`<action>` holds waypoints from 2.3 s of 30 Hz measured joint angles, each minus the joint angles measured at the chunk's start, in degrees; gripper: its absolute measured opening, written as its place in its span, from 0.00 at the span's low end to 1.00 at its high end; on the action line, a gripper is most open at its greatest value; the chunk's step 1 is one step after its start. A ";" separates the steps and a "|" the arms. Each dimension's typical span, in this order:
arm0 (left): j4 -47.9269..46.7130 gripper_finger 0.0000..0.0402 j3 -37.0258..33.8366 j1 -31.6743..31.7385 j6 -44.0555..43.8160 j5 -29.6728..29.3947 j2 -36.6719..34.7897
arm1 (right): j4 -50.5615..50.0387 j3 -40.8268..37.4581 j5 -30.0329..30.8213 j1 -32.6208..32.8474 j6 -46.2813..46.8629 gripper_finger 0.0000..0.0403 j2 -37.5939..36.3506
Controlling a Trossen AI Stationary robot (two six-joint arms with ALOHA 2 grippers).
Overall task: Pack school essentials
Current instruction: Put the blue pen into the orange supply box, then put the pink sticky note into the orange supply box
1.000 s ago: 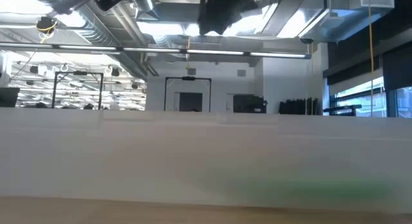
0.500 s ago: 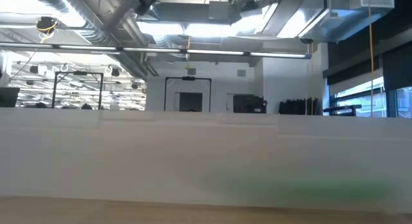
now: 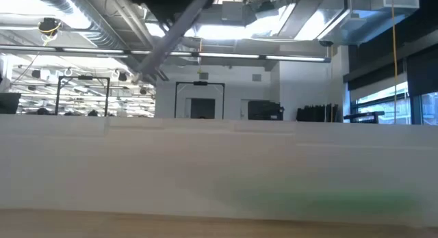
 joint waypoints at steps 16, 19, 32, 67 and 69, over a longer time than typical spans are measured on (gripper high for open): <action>1.49 0.06 -0.02 -0.80 -1.15 0.34 8.50 | 0.30 0.00 -0.13 0.00 0.02 0.24 0.02; 1.40 0.06 -0.04 -0.52 -0.35 -0.43 8.50 | 0.37 0.00 -0.12 0.00 0.02 0.24 0.04; -0.84 0.06 -0.04 -0.79 0.22 -0.78 9.76 | 0.45 0.00 -0.45 0.00 -0.11 0.24 0.09; -1.98 0.23 -0.04 -0.72 0.16 -4.78 9.74 | 0.70 0.00 -0.72 0.00 0.03 0.24 0.11; -2.00 0.23 -0.04 -0.66 0.34 -4.77 9.72 | 0.70 0.00 -0.74 0.00 0.04 0.24 0.11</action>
